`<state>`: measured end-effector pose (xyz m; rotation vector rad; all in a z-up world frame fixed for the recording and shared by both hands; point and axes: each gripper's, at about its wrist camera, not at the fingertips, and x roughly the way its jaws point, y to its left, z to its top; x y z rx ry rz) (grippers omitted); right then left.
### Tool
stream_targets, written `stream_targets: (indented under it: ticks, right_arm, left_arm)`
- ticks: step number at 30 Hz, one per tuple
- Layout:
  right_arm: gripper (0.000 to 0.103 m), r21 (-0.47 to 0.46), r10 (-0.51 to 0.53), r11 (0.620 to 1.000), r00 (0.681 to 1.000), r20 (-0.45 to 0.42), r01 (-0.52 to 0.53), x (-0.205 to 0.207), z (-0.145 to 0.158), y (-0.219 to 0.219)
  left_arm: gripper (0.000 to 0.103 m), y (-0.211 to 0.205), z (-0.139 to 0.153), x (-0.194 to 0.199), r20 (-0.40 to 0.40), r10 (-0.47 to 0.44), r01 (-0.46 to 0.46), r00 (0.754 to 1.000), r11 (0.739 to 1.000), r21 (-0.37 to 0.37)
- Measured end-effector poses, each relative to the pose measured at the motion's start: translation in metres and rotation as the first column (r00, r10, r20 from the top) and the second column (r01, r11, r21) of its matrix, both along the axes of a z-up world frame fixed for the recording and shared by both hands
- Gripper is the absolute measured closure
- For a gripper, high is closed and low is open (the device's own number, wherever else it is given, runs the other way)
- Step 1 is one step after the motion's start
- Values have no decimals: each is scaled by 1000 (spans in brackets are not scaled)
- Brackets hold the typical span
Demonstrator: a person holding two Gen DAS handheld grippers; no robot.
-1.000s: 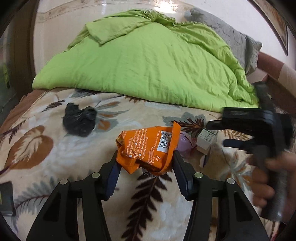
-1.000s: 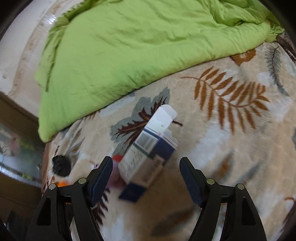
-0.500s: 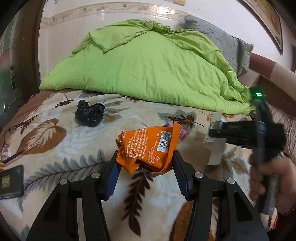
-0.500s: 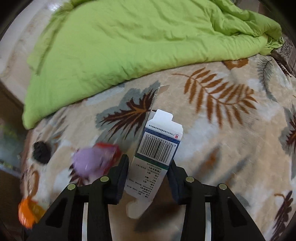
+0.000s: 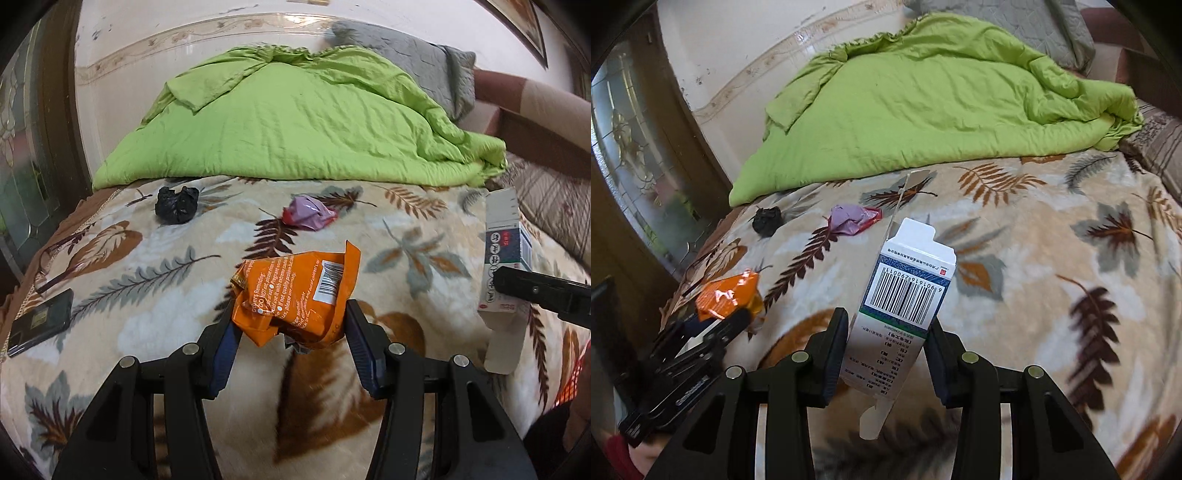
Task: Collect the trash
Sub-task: 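Hold the white box and orange wrapper lifted above the bed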
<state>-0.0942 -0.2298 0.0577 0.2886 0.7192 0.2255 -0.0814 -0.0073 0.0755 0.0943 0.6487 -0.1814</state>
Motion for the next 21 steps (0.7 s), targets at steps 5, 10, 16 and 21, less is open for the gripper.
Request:
stream_targets:
  ticks: [5, 10, 16, 21]
  right_arm:
    - [60, 39, -29, 999, 1000, -12, 30, -23, -4, -16]
    - [60, 60, -44, 997, 999, 0, 44, -38, 0, -22]
    - [60, 62, -43, 997, 999, 9, 43, -56, 3, -23]
    - [60, 86, -57, 995, 998, 3, 56, -68, 4, -30]
  left_arm:
    - [49, -13, 4, -18, 7, -31, 30, 1000, 999, 34]
    - [49, -23, 8, -31, 15, -58, 57, 998, 997, 52]
    - [49, -33, 14, -43, 25, -86, 84, 996, 995, 61]
    - [49, -41, 21, -50, 35, -108, 105, 994, 992, 63]
